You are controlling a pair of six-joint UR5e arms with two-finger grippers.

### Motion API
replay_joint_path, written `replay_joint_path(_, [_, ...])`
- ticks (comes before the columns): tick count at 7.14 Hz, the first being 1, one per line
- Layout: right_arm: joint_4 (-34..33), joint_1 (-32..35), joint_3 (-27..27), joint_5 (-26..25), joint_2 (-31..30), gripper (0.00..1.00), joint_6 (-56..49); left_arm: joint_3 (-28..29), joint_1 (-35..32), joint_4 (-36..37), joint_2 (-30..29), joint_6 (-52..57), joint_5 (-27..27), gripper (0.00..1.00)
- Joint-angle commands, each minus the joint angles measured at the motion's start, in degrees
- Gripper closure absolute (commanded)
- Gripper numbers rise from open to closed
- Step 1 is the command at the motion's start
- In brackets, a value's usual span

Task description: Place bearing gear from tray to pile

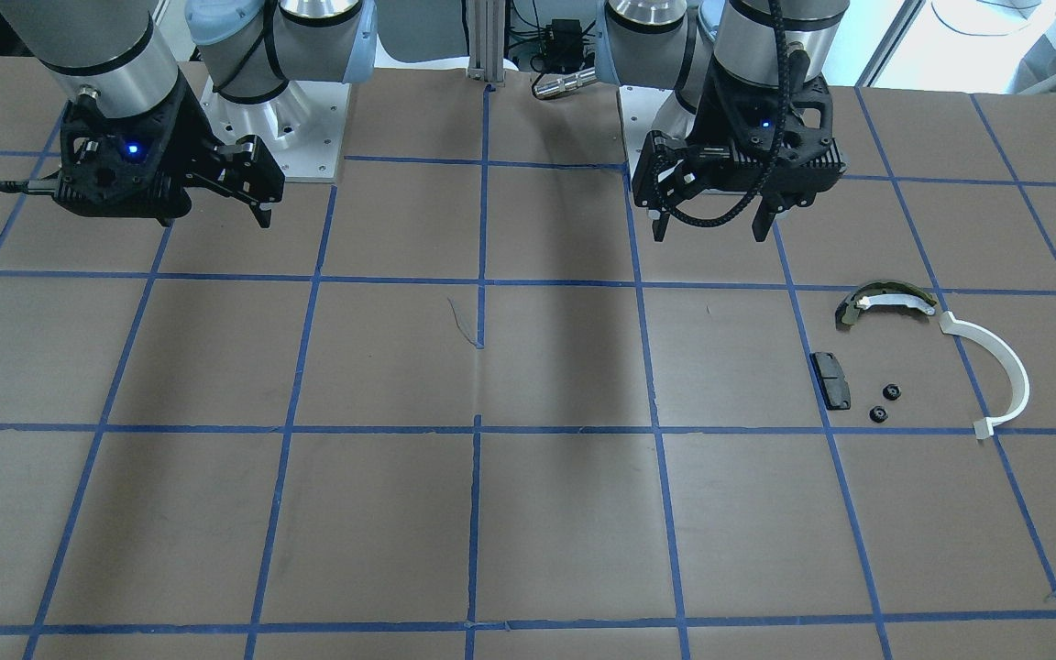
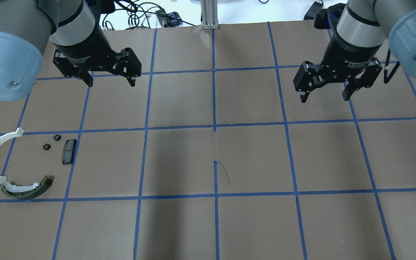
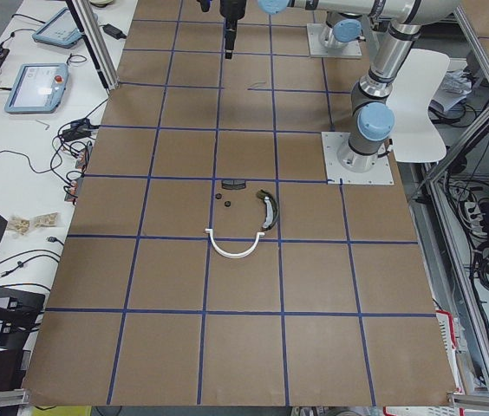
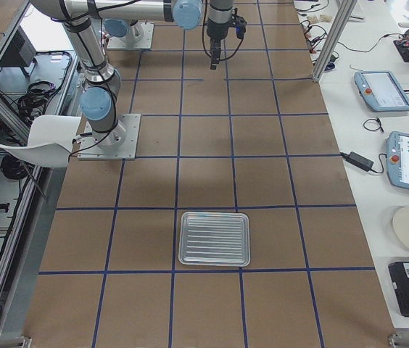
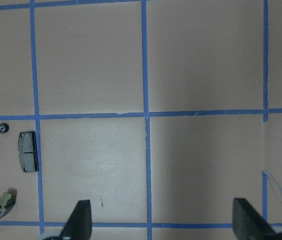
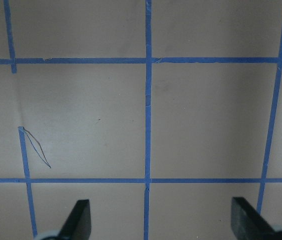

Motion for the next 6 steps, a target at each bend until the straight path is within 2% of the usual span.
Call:
replay_joint_path(1, [0.0,0.0,0.0,0.0,0.0,0.00,0.0,-0.1,1.5,-1.2,0.1,0.4,-2.4,0.00])
replay_joint_path(6, [0.0,0.0,0.0,0.1,0.0,0.00,0.0,-0.2,1.5,-1.4,0.1,0.6,-1.8,0.00])
